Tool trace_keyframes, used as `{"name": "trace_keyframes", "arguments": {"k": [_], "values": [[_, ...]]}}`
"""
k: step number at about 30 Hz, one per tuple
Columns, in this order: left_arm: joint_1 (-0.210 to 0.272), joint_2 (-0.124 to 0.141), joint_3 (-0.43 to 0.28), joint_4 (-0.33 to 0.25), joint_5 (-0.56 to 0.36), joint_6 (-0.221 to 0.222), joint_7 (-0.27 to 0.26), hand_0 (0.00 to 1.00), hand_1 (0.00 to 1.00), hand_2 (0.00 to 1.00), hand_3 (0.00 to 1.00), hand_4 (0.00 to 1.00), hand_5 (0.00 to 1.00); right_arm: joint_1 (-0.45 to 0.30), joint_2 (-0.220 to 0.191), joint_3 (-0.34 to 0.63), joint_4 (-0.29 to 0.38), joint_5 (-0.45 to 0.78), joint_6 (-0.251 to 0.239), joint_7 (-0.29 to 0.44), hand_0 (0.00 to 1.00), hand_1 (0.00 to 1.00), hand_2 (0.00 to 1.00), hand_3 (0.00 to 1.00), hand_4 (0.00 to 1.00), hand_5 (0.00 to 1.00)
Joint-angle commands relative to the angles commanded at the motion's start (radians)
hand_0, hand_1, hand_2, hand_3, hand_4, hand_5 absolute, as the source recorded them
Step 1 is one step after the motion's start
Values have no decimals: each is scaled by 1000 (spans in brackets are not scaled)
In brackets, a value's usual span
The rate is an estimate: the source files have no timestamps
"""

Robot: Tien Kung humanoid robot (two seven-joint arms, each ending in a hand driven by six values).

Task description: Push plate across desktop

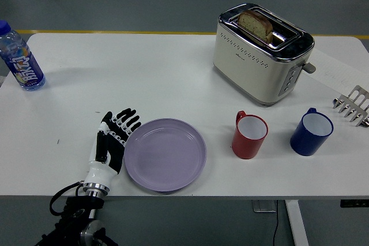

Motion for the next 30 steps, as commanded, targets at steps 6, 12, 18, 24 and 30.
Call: {"name": "trace_keyframes", "arguments": {"k": [6, 12, 18, 24, 30], "values": [[-4, 3, 29, -7, -21, -5, 0, 722, 763, 752, 652, 501, 998, 0, -1, -4, 0, 0, 0, 1, 585, 579, 715, 637, 432, 432], [-6, 6, 38, -20, -28, -5, -2, 722, 762, 751, 652, 500, 998, 1, -1, -5, -1, -1, -1, 2, 585, 579, 715, 636, 432, 430], [-8, 8, 50, -26, -34, -8, 0, 721, 761, 751, 651, 498, 998, 0, -1, -7, -1, 0, -1, 3, 585, 579, 713, 636, 433, 432], [-5, 5, 21, -37, -15, 11, 6, 721, 759, 749, 648, 497, 998, 2, -1, -5, -1, 0, -1, 2, 585, 579, 713, 637, 432, 432], [2, 18, -65, -57, 60, 5, 71, 715, 738, 734, 646, 496, 998, 3, -4, -3, -2, 1, -3, 3, 585, 577, 710, 632, 432, 431]]}}
